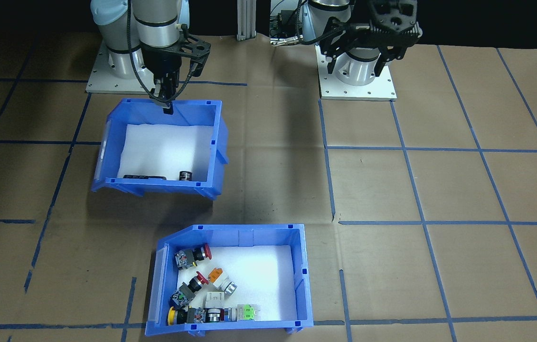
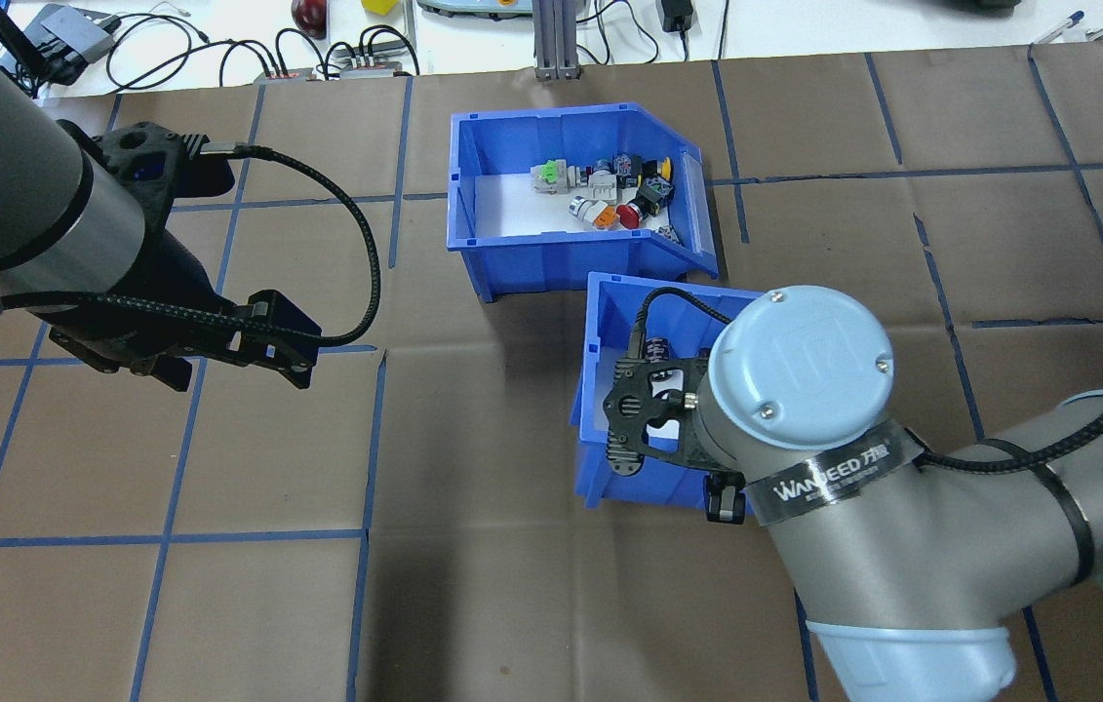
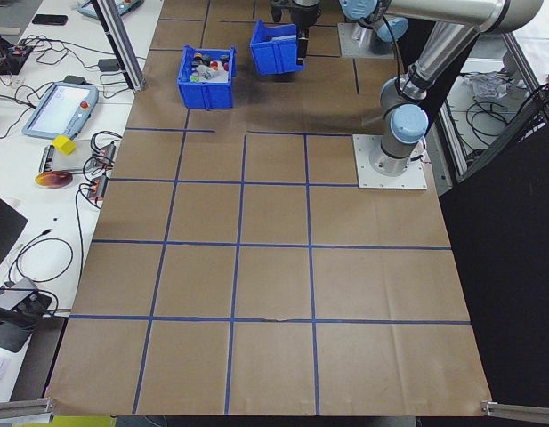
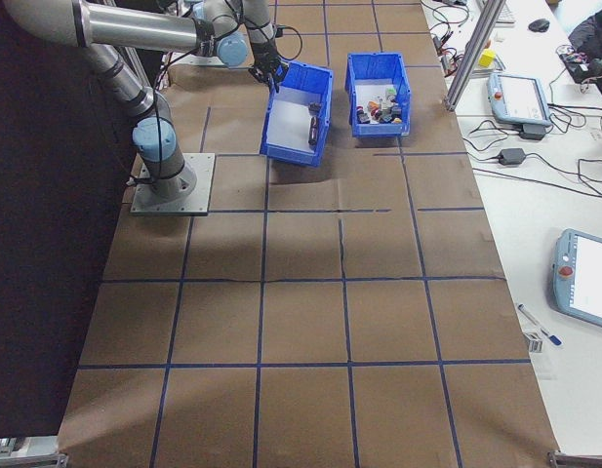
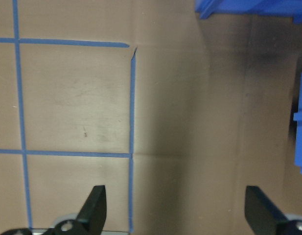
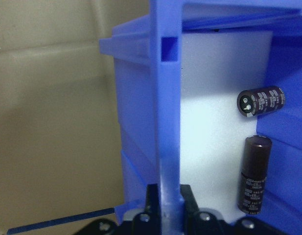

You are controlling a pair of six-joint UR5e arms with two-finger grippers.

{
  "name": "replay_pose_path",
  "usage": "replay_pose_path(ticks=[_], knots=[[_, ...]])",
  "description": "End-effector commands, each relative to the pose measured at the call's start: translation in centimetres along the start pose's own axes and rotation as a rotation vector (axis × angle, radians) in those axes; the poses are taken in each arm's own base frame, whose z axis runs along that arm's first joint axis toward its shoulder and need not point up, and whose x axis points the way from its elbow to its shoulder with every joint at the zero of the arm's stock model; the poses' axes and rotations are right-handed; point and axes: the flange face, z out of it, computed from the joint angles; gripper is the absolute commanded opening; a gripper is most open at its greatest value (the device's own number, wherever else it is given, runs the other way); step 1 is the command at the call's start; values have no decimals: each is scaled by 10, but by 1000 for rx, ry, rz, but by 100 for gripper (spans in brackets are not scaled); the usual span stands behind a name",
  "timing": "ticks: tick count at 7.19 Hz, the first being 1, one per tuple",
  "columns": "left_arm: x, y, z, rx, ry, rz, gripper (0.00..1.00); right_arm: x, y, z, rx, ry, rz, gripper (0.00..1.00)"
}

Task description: Place button box in front

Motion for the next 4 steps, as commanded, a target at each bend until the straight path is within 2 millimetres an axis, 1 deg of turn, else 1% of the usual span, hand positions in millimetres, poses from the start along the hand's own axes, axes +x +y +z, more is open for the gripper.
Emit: replay_pose_path(ticks=[1, 2, 4], knots=[[-1, -24, 2, 31, -1, 43, 100, -9, -32, 10, -26, 32, -33, 4], [0, -40, 5, 57, -3, 95, 100, -8, -48, 5, -34, 51, -45, 4], [0, -43, 7, 54, -3, 97, 100, -8, -79, 11, -75, 72, -67, 4]])
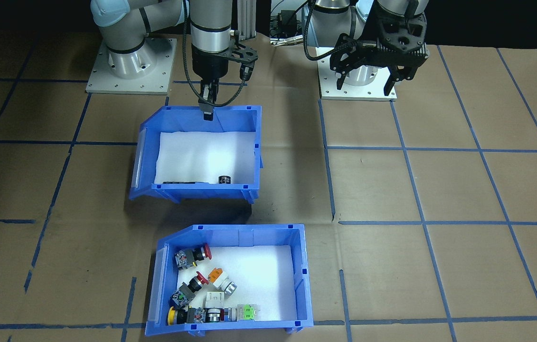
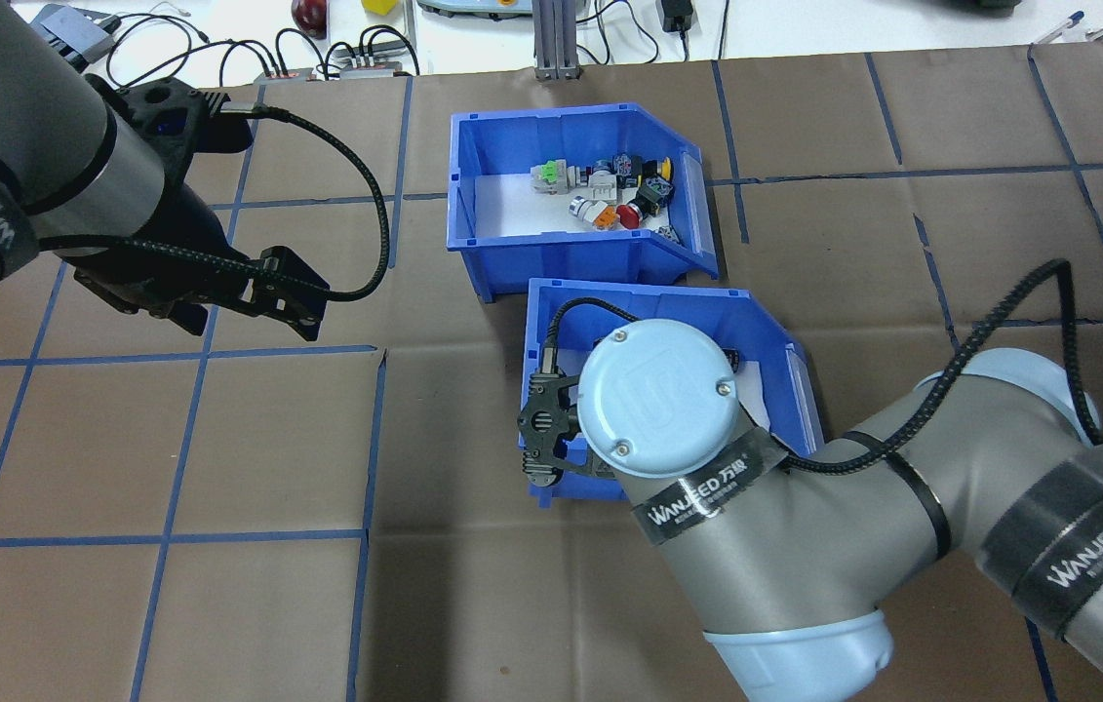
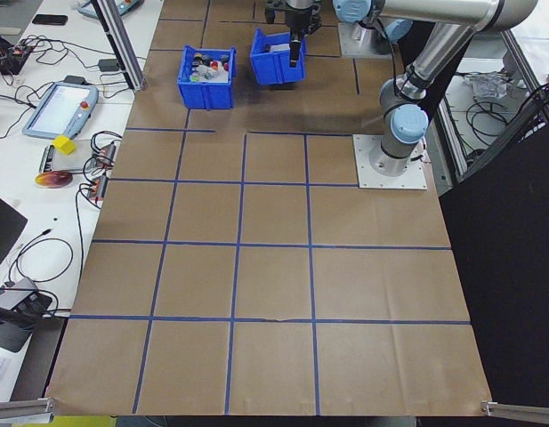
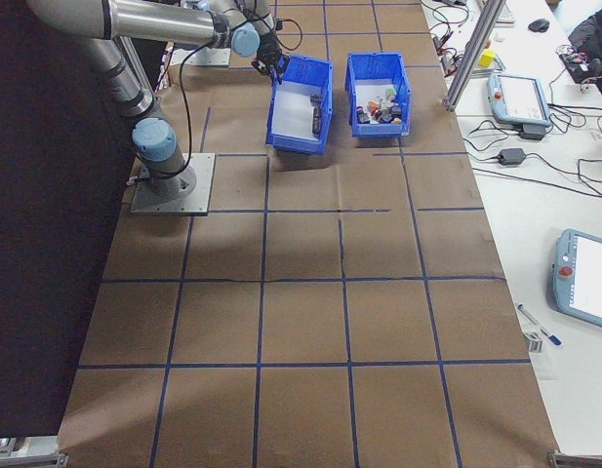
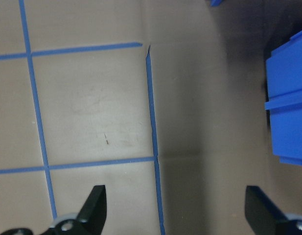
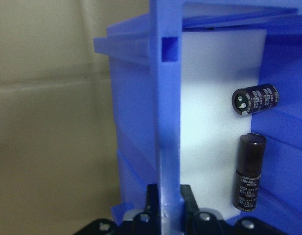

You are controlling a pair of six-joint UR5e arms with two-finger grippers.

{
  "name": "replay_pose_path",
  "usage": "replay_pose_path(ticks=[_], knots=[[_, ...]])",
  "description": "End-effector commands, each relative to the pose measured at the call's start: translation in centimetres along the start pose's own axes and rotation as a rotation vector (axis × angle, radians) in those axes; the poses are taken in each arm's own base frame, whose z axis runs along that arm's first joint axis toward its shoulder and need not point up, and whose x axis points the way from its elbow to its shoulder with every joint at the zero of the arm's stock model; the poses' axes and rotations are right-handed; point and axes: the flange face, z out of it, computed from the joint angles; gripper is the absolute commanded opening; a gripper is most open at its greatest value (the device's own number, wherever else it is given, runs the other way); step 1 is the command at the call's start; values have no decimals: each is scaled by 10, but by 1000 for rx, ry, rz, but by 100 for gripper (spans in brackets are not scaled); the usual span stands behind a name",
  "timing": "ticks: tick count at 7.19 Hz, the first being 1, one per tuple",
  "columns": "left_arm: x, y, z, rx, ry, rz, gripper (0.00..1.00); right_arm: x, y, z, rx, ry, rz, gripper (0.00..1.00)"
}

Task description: Place button box in front

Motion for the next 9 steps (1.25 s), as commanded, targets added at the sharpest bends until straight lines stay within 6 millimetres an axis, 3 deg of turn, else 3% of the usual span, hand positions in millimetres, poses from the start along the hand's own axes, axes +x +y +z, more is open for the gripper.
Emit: replay_pose_path(ticks=[1, 3, 4, 6, 7, 8, 9], knots=[[-1, -7, 2, 0, 0, 7, 100, -1, -32, 9, -49, 20, -33, 4], [-2, -29, -4, -7, 3, 8, 100, 0, -37, 15, -45, 24, -35, 5], [0, -30, -3, -15, 7, 11, 100, -2, -36, 18, -52, 21, -20, 11], [0, -28, -5, -11, 2, 19, 100, -7, -32, 21, -63, 10, -25, 12], [-4, -29, -8, -3, 0, 19, 100, -10, -31, 24, -66, 5, -28, 26], [-4, -28, -9, -3, -1, 19, 100, -11, -30, 25, -65, 1, -20, 83], [-3, -23, -9, 5, -2, 19, 100, -12, -29, 24, -71, -2, -19, 100]])
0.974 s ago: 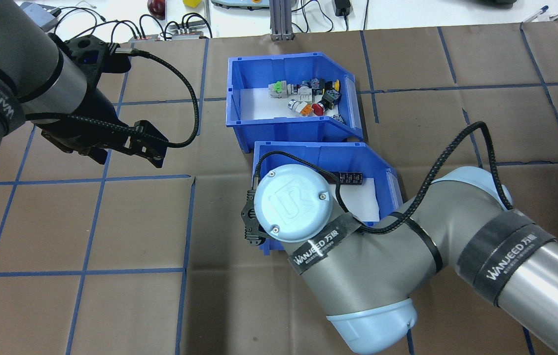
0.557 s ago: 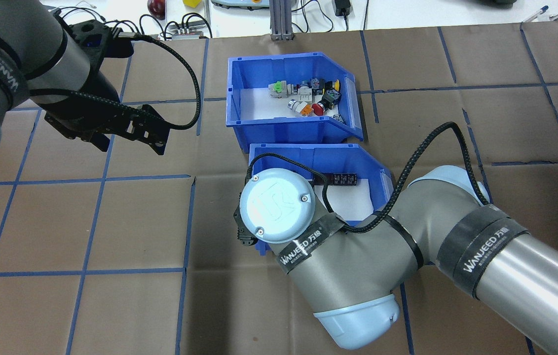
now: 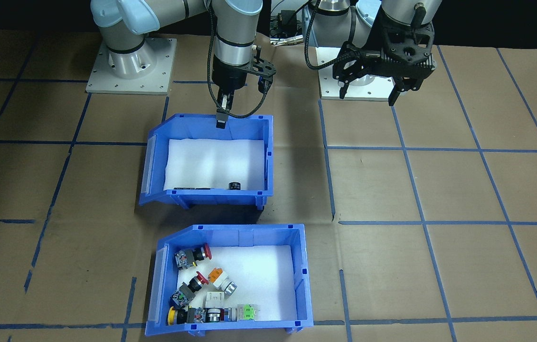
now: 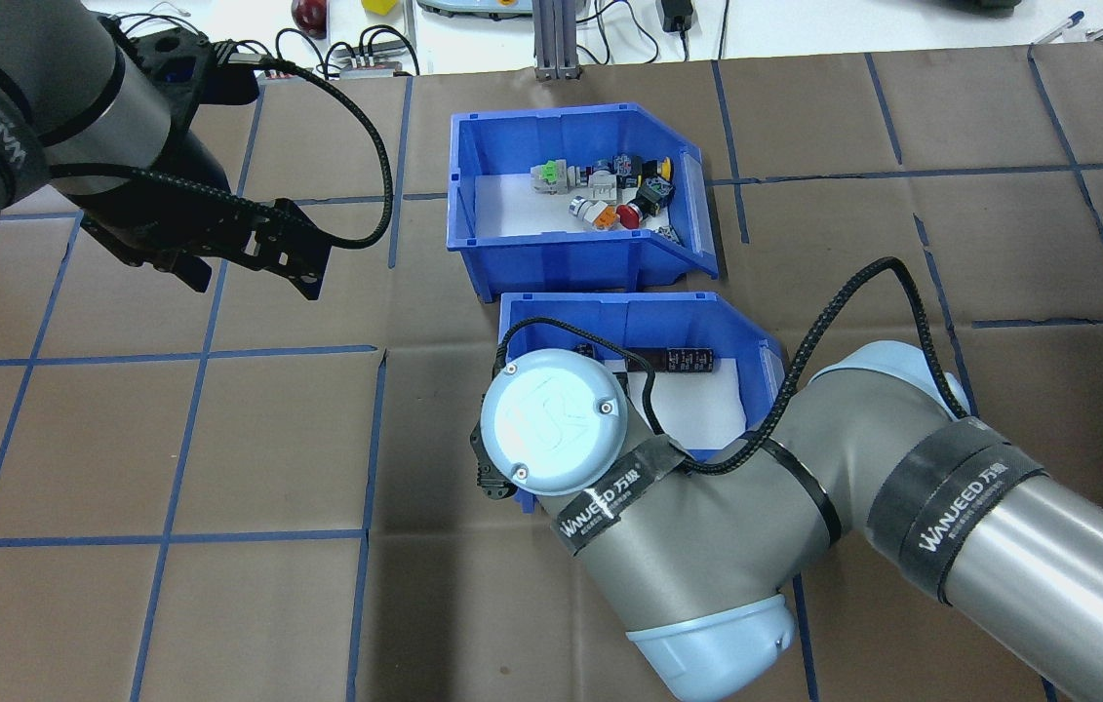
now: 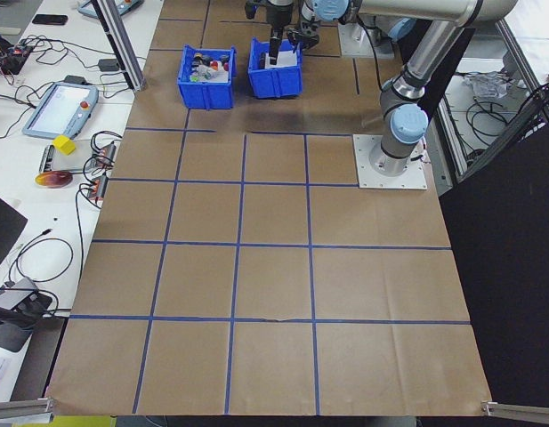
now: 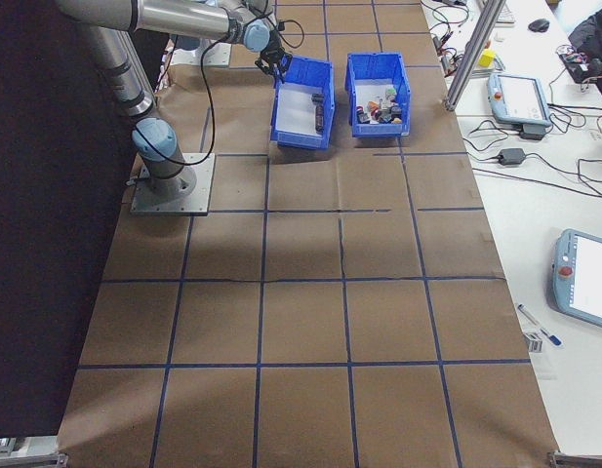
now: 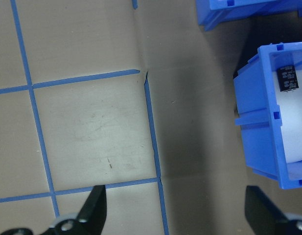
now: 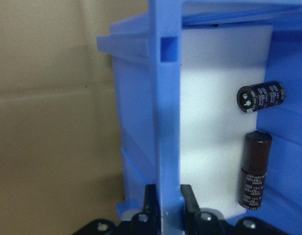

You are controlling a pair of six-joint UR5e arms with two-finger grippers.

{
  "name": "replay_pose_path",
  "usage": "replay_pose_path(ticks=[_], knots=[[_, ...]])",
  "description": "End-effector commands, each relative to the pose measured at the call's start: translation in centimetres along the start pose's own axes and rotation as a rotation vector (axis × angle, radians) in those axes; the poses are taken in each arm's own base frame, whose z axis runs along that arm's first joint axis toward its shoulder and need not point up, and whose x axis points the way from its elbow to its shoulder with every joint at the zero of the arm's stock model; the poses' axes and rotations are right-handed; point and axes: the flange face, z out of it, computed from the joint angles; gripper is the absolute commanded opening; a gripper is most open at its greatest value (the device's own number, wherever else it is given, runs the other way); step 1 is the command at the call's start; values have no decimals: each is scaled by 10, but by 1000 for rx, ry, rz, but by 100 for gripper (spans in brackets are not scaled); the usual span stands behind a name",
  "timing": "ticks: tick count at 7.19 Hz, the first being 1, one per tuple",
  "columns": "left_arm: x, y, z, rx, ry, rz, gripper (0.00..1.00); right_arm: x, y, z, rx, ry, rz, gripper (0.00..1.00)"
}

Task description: Place button box in front

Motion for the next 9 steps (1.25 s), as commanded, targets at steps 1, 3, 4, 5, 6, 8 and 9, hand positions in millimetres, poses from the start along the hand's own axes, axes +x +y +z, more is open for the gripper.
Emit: replay_pose_path(ticks=[1, 3, 4, 5, 6, 8, 9], knots=[[0, 4, 1, 8, -6, 0, 100, -2, 5, -8, 4, 6, 7, 100], [0, 6, 1, 2, -6, -13, 100, -7, 24, -38, 14, 15, 20, 100], [0, 5, 3, -4, -3, -14, 100, -4, 41, -51, 18, 25, 51, 100], [-2, 1, 3, 4, -4, -16, 100, 4, 53, -58, 26, 38, 85, 100], [-6, 0, 8, -11, -4, -14, 100, 27, 73, -53, 19, 32, 159, 100], [-16, -1, 8, -15, -5, -34, 100, 72, 122, -47, 19, 26, 322, 100], [-17, 1, 7, -16, -7, -35, 100, 98, 148, -52, 42, 10, 446, 100]])
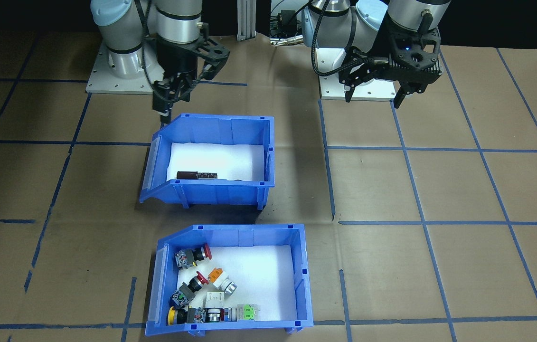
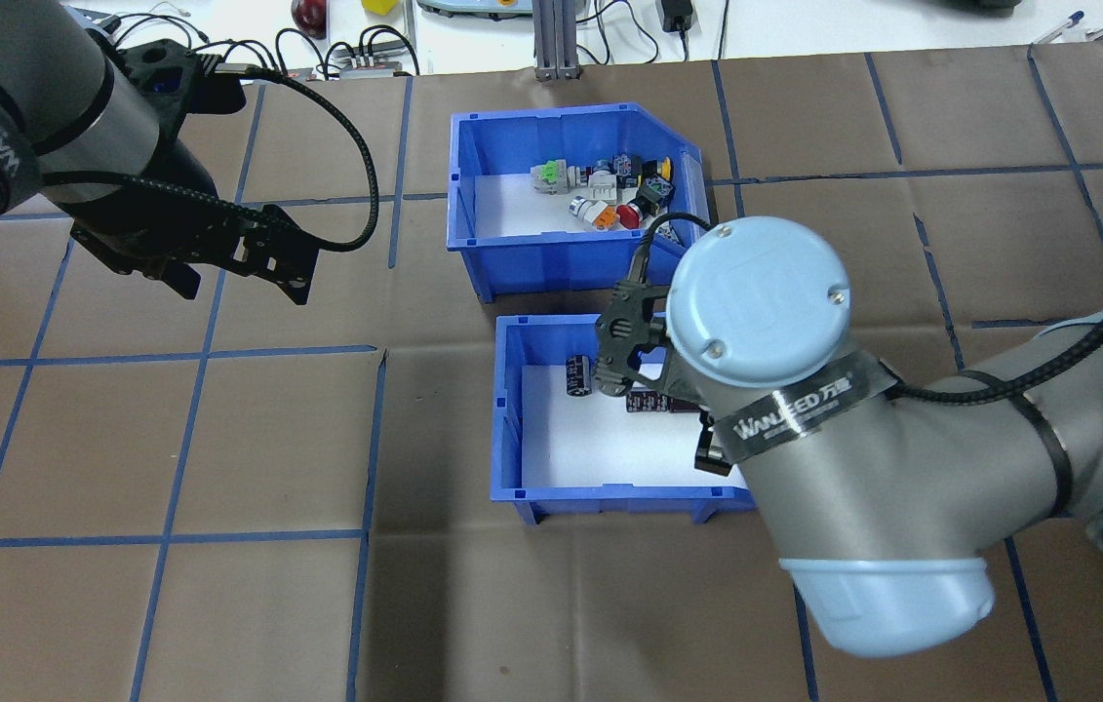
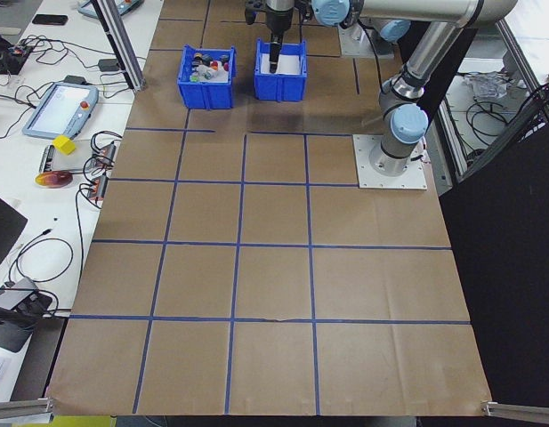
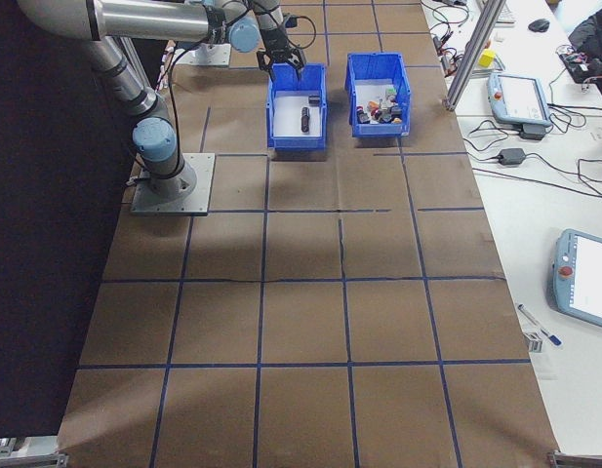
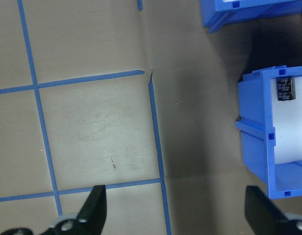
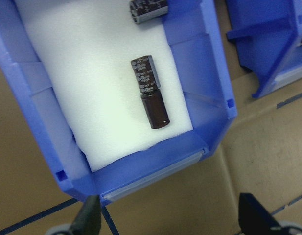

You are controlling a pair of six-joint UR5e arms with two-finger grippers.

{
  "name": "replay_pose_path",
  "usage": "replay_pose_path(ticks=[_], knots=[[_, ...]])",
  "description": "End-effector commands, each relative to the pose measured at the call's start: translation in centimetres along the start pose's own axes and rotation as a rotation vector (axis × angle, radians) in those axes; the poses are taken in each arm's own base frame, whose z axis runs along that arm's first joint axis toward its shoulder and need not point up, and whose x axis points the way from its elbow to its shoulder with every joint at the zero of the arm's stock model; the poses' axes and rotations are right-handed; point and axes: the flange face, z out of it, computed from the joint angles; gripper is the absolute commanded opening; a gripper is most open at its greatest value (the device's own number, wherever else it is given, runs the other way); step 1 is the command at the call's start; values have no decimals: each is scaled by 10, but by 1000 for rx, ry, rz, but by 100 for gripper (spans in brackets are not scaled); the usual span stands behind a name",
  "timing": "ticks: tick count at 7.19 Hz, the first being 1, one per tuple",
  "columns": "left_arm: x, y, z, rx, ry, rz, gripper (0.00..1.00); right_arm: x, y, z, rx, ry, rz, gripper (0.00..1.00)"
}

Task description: Place button box in front

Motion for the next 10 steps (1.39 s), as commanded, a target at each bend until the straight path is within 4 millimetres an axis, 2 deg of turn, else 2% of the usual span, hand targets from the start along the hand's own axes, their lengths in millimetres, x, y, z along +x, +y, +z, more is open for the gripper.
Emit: replay_pose_path(ticks=[1, 2, 4, 6, 7, 9, 10], knots=[[-3, 2, -2, 0, -1, -6, 100, 65, 40, -11, 2, -51, 267, 100], [-5, 2, -2, -5, -30, -4, 100, 88, 58, -26, -34, -118, 451, 100], [-5, 3, -3, -4, -36, -4, 100, 121, 77, -60, -63, -120, 728, 100], [-5, 3, -1, -6, -36, -4, 100, 137, 90, -60, -35, -177, 973, 100], [-6, 3, -1, -6, -41, -4, 100, 139, 92, -51, -73, -202, 1065, 100], [-6, 4, -2, -7, -41, -4, 100, 138, 79, -30, -108, -308, 1220, 100], [-6, 4, -2, -7, -42, -4, 100, 147, 74, -28, -109, -313, 1223, 100]])
